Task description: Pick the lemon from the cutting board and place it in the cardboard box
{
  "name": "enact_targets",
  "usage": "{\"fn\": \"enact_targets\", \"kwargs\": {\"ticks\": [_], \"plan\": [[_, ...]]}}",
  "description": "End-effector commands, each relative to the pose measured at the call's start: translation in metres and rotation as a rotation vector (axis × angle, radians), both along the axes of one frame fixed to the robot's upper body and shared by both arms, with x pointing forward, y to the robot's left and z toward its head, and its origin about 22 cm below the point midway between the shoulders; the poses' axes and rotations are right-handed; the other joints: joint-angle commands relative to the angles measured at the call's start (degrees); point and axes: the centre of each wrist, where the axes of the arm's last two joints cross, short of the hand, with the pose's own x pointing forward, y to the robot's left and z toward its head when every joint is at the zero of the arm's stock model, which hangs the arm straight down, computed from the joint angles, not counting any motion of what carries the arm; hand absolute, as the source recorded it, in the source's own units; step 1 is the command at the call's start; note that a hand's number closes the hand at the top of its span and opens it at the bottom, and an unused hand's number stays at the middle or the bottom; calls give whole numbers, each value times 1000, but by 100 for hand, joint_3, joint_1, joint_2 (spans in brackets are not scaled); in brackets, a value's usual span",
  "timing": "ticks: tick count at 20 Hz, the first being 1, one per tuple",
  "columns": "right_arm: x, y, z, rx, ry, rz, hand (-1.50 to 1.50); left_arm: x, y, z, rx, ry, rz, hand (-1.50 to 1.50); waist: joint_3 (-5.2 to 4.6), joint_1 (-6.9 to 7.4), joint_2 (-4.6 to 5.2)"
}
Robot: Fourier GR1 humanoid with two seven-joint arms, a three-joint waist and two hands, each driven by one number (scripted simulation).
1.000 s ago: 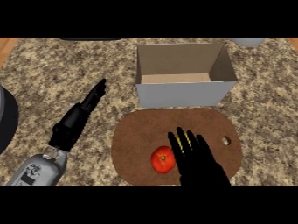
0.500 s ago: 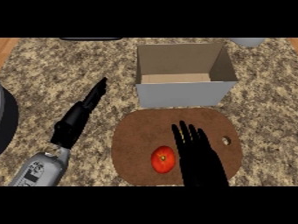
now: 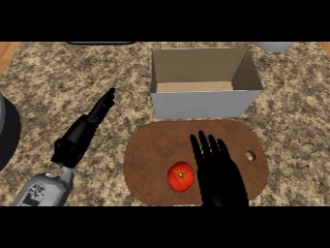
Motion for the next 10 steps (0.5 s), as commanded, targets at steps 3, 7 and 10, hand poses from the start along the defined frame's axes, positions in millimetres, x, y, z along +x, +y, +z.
{"fn": "enact_targets", "kwargs": {"ticks": [3,7,10], "plan": [[-11,6,-12,-7,42,8,-150,-2,11,12,-10,-1,-1,0,0,-1,-2],[11,8,-32,-53,78,1,-150,11,-14,13,-11,12,4,0,0,-4,4],[29,-16,-31,-33,70,-20,-150,16,-11,9,-8,1,-8,0,0,-9,4]]}}
